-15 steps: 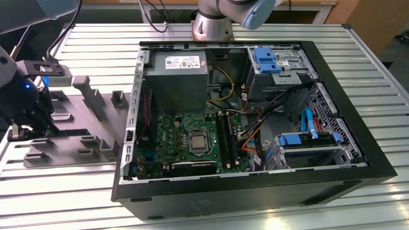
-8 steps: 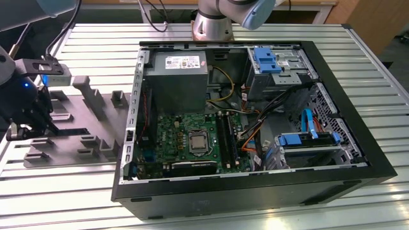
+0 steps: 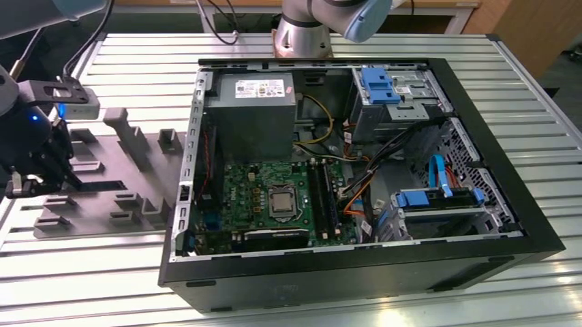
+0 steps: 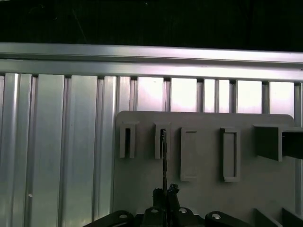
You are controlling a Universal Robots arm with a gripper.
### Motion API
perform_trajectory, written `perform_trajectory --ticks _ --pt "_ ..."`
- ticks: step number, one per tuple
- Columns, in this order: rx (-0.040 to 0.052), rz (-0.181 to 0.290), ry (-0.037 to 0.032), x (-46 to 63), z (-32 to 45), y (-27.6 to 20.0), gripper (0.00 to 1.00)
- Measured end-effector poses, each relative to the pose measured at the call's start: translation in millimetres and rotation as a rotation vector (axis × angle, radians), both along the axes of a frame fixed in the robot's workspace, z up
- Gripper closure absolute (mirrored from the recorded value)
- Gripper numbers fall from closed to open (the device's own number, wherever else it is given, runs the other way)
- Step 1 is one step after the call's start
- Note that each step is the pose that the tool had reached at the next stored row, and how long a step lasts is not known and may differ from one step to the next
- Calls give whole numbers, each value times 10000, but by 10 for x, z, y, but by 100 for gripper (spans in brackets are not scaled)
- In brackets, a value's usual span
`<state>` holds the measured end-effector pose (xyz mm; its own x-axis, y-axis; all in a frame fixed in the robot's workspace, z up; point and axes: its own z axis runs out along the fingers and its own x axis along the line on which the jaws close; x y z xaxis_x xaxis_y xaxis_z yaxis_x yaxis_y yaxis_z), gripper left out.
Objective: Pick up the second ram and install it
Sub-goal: 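Pick up the second ram and move it above second insertion slot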
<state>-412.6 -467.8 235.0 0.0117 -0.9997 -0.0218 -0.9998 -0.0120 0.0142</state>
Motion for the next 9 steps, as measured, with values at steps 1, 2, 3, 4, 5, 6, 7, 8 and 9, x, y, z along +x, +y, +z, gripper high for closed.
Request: perform_trajectory --ticks 1,2,3,4,5,6,7,8,9 --pt "0 0 0 0 5 0 86" --pt "0 0 0 0 10 0 86" --pt "0 0 0 0 15 0 86" --pt "0 0 0 0 21 0 86" --pt "0 0 0 0 26 0 86" --pt "0 0 -1 0 32 0 86" --pt "1 0 -1 0 37 0 86" --pt "0 0 0 0 44 0 86" --pt "0 0 0 0 49 0 86"
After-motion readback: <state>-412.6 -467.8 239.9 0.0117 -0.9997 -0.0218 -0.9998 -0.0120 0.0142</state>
